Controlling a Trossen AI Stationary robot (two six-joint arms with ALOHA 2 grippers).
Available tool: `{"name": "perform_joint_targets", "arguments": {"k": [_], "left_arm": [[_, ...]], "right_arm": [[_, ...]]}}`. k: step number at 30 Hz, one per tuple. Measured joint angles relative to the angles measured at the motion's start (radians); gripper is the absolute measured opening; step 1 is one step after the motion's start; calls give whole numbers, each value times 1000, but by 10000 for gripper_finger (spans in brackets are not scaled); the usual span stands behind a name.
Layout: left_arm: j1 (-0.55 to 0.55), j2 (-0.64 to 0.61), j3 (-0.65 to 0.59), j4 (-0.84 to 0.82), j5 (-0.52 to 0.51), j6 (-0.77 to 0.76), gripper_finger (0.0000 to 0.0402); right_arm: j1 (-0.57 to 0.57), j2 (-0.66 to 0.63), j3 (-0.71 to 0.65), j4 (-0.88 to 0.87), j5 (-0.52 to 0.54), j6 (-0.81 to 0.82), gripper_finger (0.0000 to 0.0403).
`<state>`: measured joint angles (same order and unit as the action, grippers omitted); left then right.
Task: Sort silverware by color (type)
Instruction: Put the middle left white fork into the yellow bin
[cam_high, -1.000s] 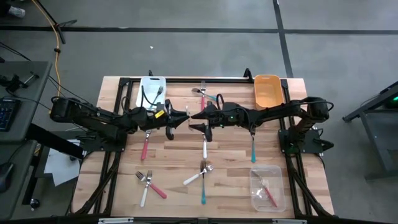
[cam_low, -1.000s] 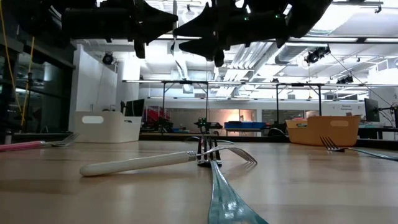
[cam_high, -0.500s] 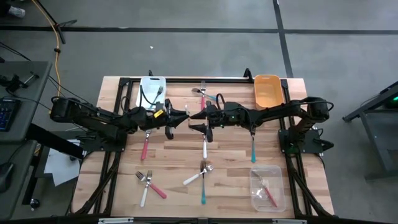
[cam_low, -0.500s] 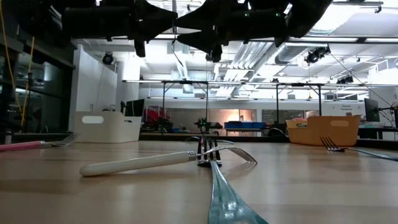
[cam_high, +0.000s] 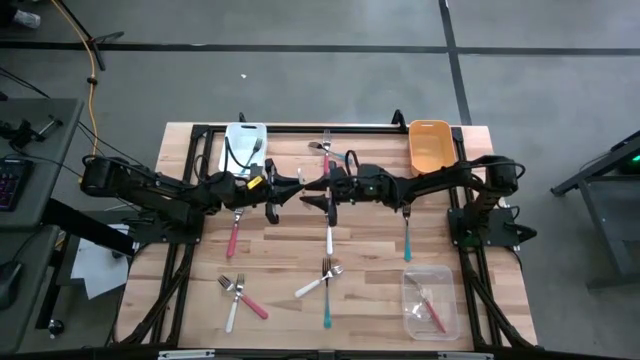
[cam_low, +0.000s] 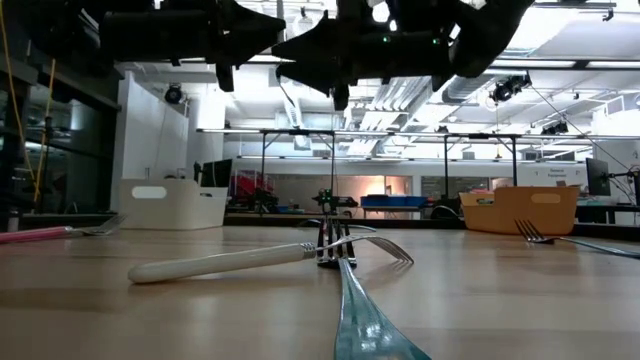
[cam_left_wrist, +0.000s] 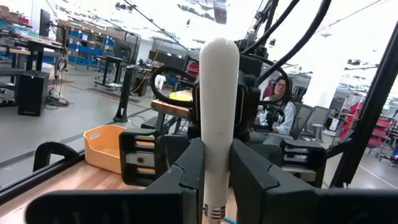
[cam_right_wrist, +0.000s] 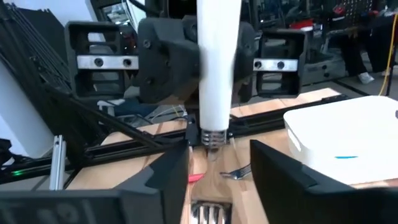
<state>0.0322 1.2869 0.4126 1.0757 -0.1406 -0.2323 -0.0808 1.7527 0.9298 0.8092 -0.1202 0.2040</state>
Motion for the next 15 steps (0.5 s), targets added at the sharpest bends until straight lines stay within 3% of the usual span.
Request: {"name": "perform_joint_targets", "arguments": {"k": [9,15], "left_arm": [[-1,-1,0,1,1,1,44],[-1,-1,0,0,1,2,44]], "right_arm": [[1,0,0,-3,-11,-28,15],[1,0,0,-7,-22,-45,21]]}}
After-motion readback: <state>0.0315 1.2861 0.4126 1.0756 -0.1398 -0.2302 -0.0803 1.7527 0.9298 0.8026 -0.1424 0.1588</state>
